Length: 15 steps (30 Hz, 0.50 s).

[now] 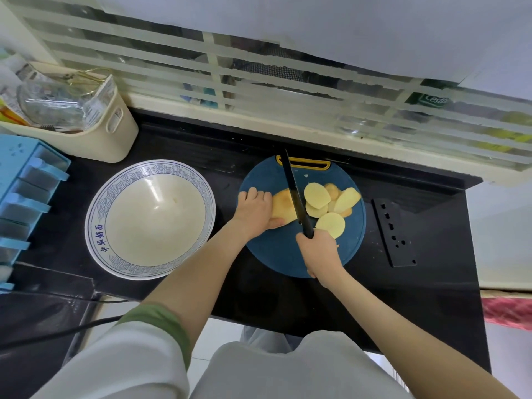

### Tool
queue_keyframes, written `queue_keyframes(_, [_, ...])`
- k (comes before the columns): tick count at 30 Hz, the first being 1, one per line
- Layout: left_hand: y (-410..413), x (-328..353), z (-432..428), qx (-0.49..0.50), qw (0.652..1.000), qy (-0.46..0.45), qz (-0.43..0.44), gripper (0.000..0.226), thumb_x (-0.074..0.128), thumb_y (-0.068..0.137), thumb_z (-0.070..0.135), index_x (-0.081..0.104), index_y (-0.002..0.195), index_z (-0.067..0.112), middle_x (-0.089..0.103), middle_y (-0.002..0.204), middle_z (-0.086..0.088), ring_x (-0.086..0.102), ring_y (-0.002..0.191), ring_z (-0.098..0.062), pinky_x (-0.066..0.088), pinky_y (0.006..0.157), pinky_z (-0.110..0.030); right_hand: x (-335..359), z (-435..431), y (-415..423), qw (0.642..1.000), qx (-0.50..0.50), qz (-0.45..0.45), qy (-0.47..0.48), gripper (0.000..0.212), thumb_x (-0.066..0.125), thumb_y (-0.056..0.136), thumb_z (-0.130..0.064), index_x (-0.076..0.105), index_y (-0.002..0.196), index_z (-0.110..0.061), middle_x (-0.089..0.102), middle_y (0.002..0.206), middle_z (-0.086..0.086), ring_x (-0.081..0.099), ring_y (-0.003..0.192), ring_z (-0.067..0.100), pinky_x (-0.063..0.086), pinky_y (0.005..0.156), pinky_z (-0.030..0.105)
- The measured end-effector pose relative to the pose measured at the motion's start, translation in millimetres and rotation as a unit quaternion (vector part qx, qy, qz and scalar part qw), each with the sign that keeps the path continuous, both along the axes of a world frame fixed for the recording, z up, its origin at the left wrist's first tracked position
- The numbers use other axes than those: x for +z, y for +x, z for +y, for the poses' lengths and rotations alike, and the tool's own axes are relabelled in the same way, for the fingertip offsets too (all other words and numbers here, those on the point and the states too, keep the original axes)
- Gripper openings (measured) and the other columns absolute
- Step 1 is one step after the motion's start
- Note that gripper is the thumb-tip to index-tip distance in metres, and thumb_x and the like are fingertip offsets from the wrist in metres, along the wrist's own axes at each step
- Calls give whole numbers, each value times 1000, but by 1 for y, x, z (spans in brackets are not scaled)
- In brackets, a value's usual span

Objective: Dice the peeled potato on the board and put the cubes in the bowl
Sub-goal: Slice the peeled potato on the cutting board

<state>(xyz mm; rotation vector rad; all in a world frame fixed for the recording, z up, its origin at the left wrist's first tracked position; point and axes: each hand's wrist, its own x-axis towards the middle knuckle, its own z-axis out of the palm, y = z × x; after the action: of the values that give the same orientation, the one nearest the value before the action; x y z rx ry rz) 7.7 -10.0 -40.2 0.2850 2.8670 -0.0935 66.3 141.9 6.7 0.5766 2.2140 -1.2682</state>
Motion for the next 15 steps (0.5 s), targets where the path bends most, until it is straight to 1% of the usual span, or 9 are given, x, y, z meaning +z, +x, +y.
queue_keyframes(4, [-1, 1, 0, -2, 1000, 1, -1, 70, 39, 86, 71, 46, 119, 9, 54, 120, -6, 43, 109, -24, 31, 87, -36, 0, -5, 3, 1000, 8, 6, 7, 30, 47, 94, -10, 36, 66, -12, 33, 60, 2, 32, 54, 15, 31, 49, 31])
queue_keyframes(10, [-1, 1, -1, -11, 1000, 11, 3, 70, 40, 87, 69, 46, 119, 7, 53, 121, -8, 43, 110, -25, 31, 89, -36, -4, -5, 2, 999, 25, 2, 25, 31, 46, 94, -9, 34, 66, -12, 31, 62, 1, 31, 54, 14, 29, 49, 30])
queue_keyframes(15, [-1, -1, -2, -23, 999, 19, 12, 70, 41, 87, 69, 46, 118, 7, 53, 120, -7, 42, 110, -25, 31, 89, -36, -12, 1, -2, 997, 47, -16, 61, 23, 47, 94, -13, 40, 73, -9, 35, 66, 3, 35, 58, 17, 35, 53, 32])
